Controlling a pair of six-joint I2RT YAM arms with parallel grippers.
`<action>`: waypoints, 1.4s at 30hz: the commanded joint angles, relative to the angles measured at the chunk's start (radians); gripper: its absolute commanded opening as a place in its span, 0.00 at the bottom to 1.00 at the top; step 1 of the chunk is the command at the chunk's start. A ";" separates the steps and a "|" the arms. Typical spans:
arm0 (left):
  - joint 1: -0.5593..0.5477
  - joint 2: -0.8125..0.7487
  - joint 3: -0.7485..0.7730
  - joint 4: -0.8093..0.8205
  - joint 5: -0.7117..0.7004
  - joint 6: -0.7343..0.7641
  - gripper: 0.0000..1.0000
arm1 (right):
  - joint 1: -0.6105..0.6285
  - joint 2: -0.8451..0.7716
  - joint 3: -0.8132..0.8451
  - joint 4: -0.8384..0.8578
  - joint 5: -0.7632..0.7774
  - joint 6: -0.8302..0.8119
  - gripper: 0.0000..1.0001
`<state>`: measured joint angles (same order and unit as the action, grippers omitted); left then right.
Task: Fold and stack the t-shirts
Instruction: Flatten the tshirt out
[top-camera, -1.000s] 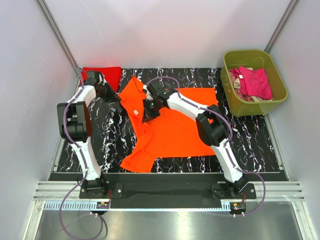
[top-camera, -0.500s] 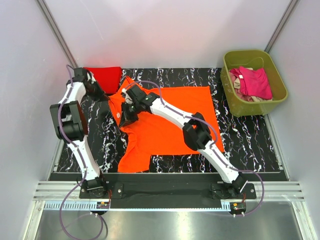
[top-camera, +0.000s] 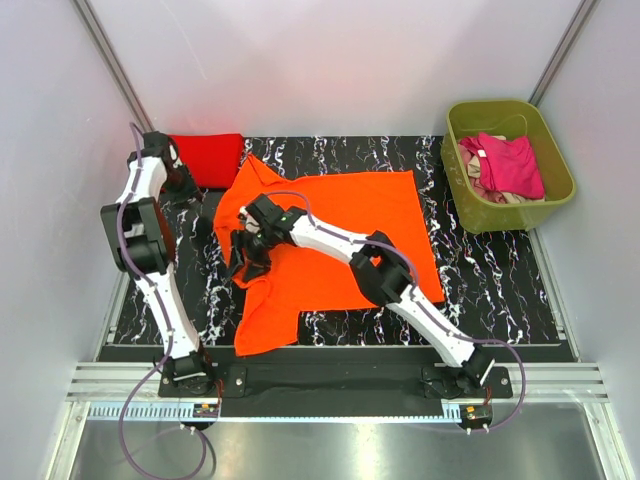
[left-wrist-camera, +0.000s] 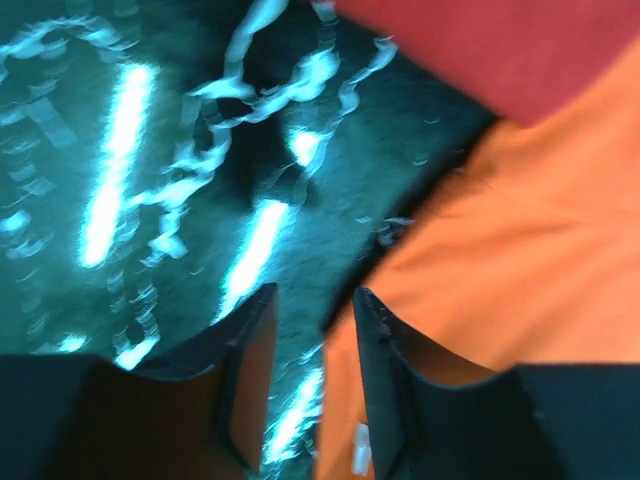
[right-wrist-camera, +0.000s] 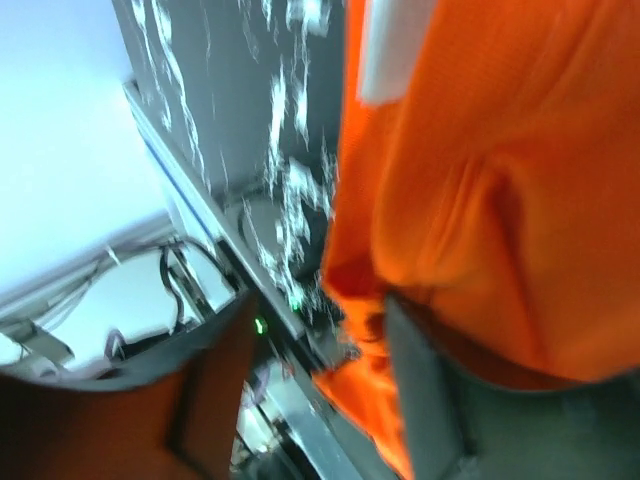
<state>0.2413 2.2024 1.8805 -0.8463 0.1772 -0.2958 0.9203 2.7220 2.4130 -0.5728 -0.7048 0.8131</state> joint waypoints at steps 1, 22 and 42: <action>-0.031 -0.164 -0.046 -0.004 -0.173 0.023 0.42 | -0.032 -0.241 -0.174 0.017 -0.021 -0.130 0.65; -0.346 -0.700 -0.817 0.153 0.116 -0.212 0.31 | -0.506 -0.860 -1.149 0.053 0.367 -0.291 0.17; -0.300 -0.633 -1.009 0.104 -0.046 -0.353 0.13 | -0.646 -0.615 -0.785 0.053 0.574 -0.308 0.04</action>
<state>-0.0814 1.5421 0.8555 -0.7090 0.2184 -0.6350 0.2832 2.0499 1.5047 -0.5438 -0.2428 0.5140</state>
